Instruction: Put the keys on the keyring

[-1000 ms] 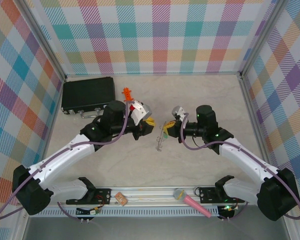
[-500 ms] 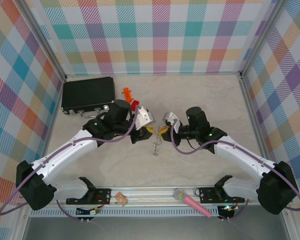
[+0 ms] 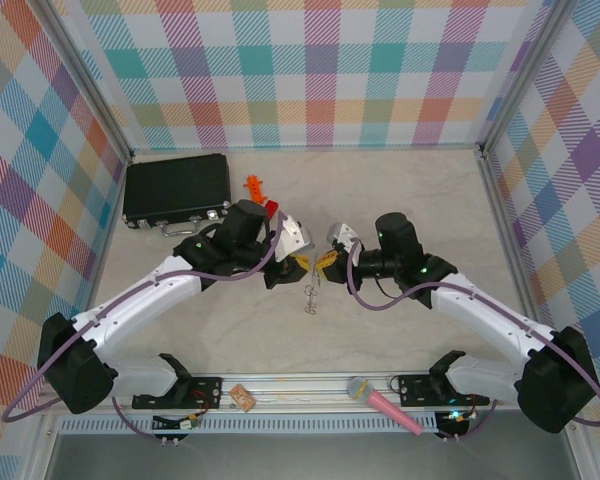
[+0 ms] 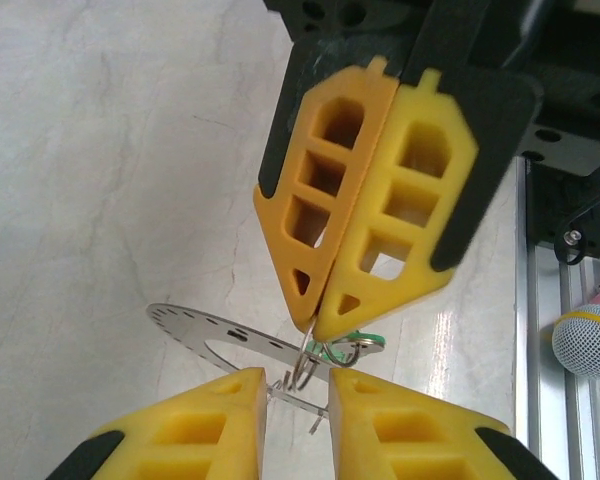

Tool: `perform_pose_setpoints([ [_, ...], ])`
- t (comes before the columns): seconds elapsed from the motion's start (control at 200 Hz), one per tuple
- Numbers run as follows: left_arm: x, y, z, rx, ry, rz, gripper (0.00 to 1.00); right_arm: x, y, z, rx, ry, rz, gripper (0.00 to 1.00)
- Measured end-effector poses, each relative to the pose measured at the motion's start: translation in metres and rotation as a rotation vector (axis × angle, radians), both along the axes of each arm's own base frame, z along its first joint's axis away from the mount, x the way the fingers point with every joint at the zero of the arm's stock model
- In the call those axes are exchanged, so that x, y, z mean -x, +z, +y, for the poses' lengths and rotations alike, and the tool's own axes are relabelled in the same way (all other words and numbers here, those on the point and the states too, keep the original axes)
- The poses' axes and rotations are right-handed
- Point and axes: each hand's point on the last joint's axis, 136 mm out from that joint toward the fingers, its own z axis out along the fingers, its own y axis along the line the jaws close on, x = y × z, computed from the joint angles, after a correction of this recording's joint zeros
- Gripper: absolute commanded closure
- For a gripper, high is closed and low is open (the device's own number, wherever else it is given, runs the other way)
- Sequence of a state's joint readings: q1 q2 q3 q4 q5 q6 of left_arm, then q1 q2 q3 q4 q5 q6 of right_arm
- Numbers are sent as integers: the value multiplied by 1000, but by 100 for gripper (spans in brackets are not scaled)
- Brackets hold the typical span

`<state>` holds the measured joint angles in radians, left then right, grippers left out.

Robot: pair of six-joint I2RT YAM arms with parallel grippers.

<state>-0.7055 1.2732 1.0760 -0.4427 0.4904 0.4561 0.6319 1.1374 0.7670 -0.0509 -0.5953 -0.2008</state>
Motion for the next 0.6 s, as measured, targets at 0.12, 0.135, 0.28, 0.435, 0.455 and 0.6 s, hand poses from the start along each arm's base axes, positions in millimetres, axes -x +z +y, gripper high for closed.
perform_pose_setpoints([
  [0.12,1,-3,-2,2,-8,23,77,3,2,2,-10,14,-2,100],
  [0.135,1,-4,-2,3,-8,26,78,3,2,2,-10,15,-2,100],
  [0.28,4,-4,-4,10,-17,44,84,5,3,3,-13,24,-1,100],
  [0.435,5,-5,-5,15,-25,55,89,5,3,3,-13,24,-1,100],
  [0.455,6,-5,-5,16,-25,56,91,5,3,3,-13,24,-1,100],
  [0.6,7,-4,-6,20,-34,61,100,4,3,2,-11,19,-2,100],
])
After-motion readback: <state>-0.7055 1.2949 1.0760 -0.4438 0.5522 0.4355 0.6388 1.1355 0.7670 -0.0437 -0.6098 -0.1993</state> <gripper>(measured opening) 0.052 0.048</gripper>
